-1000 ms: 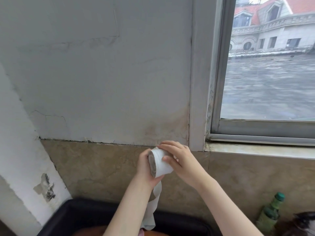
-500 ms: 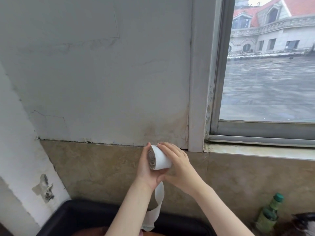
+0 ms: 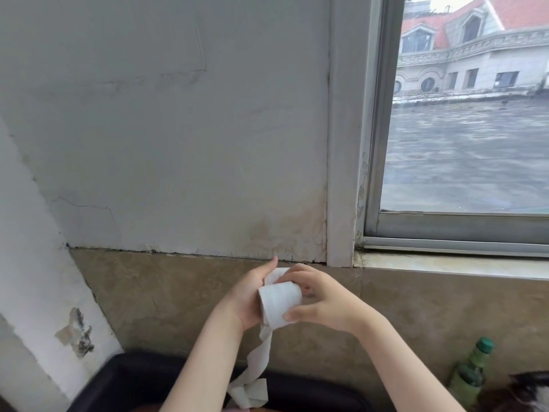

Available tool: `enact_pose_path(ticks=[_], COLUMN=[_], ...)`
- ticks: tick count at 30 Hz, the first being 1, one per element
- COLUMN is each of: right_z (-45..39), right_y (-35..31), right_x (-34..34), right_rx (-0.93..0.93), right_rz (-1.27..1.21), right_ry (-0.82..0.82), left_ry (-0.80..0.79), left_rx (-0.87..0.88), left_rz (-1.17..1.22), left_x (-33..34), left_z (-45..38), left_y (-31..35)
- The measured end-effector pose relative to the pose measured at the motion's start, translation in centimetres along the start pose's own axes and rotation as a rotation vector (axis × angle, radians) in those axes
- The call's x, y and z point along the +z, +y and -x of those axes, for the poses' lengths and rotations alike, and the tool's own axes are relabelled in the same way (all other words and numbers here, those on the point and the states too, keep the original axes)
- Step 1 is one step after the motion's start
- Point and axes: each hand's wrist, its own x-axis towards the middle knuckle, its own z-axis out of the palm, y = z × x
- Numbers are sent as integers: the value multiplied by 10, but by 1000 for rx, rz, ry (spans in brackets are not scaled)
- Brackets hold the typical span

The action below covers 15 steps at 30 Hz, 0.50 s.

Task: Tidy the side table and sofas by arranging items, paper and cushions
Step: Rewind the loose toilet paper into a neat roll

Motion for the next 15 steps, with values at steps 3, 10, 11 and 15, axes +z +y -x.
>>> enact_pose_path(ticks=[3,10,11,15], right_z=[1,-2,-3,-4], right_y=[3,3,2,6], right_x=[0,1,3,11], right_rx=[61,135,146,107], right_rz=[-152,-182,-156,59], right_ry=[93,227,244,391], left_ry=[-95,-214,-192,-22], left_rx=[62,155,150,124], left_rz=[-5,69,90,176], left_x=[-1,0,2,12], left_z=[2,-1,-1,-2], left_y=[-1,-9,-8,-7])
